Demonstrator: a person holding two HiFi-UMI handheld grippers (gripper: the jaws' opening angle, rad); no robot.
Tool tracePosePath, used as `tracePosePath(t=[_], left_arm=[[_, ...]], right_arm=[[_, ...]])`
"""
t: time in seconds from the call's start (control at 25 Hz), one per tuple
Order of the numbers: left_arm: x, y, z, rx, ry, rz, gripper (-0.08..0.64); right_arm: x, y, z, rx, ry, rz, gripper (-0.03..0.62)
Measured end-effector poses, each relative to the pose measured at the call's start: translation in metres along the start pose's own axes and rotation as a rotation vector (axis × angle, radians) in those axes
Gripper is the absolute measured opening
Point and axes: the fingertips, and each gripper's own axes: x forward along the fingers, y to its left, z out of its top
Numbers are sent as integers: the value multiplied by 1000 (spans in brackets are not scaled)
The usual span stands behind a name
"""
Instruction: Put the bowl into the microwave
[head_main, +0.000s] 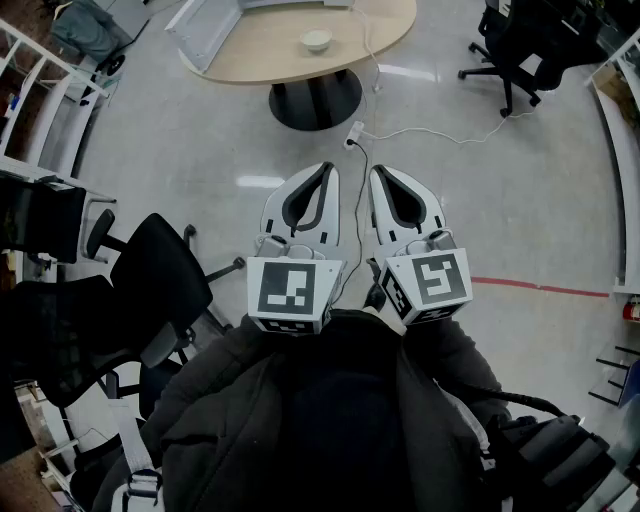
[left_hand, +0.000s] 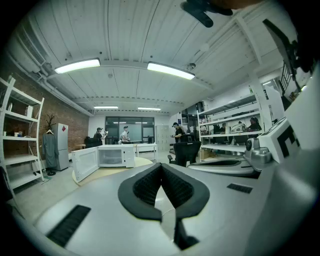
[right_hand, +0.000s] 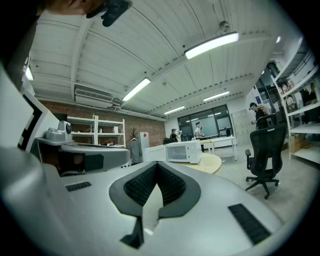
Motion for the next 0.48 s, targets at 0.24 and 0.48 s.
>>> tracePosePath(t=[0.24, 0.48], left_arm=[[5, -16, -5, 6, 16, 11, 9], [18, -42, -6, 4, 29, 44, 9]], right_arm=[[-11, -15, -2, 10, -2, 7, 8], [-24, -41, -4, 27, 0, 32, 8]])
